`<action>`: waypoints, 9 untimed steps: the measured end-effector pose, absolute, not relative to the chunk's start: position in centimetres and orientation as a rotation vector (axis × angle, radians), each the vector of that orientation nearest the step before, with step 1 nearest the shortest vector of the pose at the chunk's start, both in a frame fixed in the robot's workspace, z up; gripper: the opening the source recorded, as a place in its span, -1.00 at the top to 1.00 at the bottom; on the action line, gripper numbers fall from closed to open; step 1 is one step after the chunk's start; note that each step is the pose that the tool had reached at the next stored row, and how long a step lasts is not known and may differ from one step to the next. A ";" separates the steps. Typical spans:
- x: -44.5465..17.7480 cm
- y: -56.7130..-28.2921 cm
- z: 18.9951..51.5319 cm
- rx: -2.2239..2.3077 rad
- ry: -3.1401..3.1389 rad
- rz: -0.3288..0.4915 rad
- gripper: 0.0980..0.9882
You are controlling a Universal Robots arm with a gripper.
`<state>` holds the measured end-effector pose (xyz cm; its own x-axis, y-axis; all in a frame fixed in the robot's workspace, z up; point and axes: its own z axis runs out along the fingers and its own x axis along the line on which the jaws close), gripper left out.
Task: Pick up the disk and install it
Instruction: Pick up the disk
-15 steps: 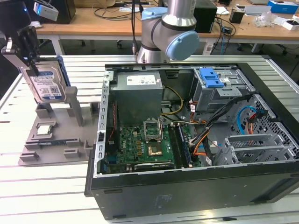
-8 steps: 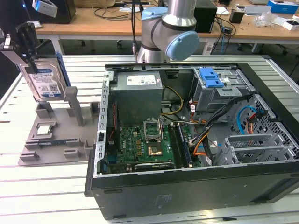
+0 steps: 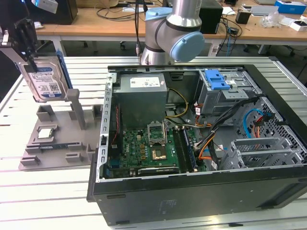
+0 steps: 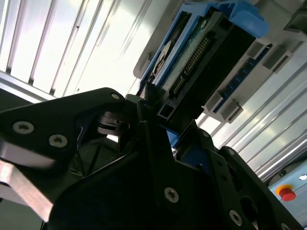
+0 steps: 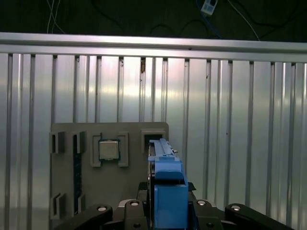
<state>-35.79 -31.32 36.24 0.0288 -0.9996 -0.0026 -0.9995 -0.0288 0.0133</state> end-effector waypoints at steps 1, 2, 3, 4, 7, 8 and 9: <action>-35.8 -31.3 36.4 2.248 -2.184 -0.017 0.40; -35.8 -31.3 36.4 2.248 -2.184 -0.017 0.40; -35.8 -31.3 36.5 2.248 -2.184 -0.017 0.40; -35.8 -31.3 36.8 2.248 -2.184 -0.017 0.40; -35.8 -31.2 37.1 2.248 -2.184 -0.017 0.40; -35.8 -31.2 37.2 2.248 -2.184 -0.017 0.40; -35.8 -31.2 37.6 2.248 -2.184 -0.017 0.40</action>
